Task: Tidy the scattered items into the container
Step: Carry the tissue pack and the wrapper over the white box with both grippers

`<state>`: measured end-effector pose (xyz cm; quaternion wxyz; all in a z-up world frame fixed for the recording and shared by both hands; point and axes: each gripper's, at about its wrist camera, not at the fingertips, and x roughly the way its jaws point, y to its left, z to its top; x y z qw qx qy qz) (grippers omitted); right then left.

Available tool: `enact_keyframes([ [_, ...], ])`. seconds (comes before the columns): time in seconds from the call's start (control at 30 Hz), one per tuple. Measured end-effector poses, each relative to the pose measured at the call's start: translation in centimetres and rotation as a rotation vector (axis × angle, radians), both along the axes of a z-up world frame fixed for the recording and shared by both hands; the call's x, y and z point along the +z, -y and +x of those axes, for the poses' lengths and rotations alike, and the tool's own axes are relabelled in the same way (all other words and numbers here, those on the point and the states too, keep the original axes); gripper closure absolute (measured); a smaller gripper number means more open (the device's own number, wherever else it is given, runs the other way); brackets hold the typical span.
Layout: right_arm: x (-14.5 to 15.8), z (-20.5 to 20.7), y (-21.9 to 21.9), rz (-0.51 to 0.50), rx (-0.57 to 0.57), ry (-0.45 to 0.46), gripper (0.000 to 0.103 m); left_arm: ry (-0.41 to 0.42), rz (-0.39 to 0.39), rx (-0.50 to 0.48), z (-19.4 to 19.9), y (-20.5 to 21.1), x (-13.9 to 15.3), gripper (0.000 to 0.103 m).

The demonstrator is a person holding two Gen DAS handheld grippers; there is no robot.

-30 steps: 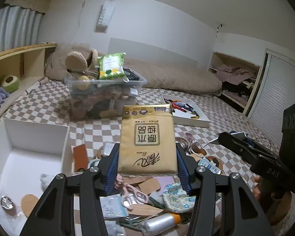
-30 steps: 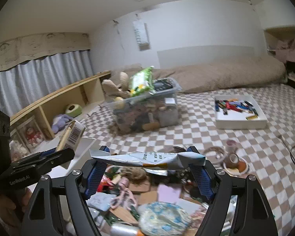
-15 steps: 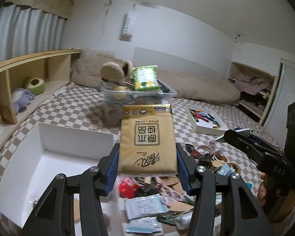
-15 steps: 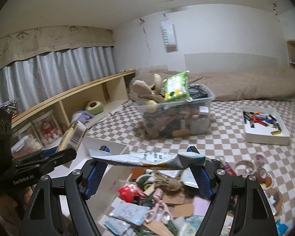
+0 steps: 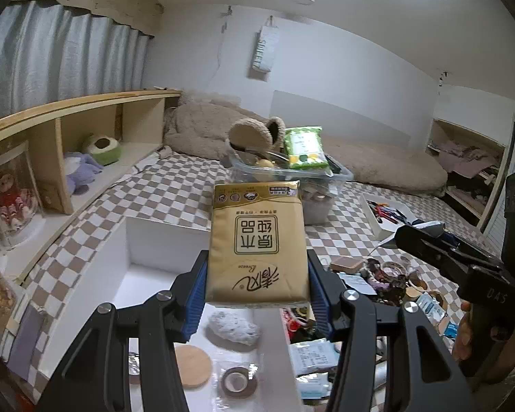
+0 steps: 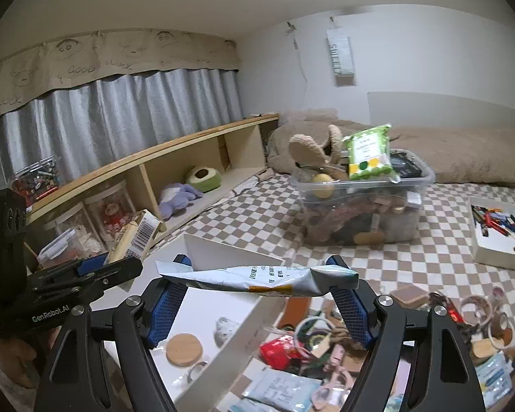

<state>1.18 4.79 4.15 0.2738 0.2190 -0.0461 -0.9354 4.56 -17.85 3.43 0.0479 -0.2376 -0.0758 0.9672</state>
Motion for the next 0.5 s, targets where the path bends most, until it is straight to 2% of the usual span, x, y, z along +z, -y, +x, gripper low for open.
enact_keyframes([
  [0.27,-1.1,-1.0,3.4,0.022,0.076,0.053,0.023,0.017,-0.014,0.036,0.1,2.8,-0.6,0.051],
  [0.5,-2.9,-1.8,7.2,0.099,0.148,0.098,0.023,0.075,0.009,0.051,-1.2,5.3,-2.4,0.051],
])
